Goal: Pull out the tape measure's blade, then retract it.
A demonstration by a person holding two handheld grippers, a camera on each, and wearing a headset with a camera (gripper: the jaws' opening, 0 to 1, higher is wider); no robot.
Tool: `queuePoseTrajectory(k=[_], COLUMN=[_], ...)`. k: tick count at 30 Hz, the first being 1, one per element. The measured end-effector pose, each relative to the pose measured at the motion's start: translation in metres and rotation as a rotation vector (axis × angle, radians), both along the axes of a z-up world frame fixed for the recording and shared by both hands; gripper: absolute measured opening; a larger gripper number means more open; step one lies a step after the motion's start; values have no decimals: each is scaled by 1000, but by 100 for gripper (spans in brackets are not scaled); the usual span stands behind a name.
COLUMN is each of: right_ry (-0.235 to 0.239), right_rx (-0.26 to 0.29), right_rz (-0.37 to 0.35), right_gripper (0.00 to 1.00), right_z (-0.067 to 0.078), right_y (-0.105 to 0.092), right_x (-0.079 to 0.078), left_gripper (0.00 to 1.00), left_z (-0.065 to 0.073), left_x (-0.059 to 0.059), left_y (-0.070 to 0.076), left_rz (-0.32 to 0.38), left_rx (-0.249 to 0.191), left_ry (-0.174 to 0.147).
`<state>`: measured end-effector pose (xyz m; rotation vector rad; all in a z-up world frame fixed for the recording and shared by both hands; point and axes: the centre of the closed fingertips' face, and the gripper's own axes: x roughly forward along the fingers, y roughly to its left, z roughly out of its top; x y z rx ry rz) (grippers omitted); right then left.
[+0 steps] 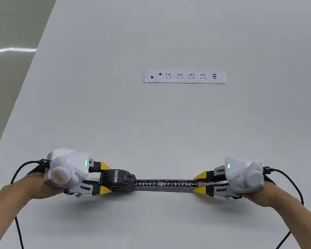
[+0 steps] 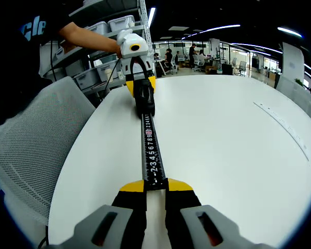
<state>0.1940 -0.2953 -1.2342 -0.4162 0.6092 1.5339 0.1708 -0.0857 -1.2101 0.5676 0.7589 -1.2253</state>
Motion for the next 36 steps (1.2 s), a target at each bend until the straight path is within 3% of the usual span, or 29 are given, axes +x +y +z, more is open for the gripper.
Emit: queuePoseTrajectory(k=[36], right_ry=[12], right_rx=[-30], right_rz=[-25], right_gripper=[10], right_z=[-4], right_y=[-26], right_x=[2], left_gripper=[26], left_z=[0], left_x=[0], left_y=[-2], left_rz=[-1], left_rx=[-5], left_ry=[4])
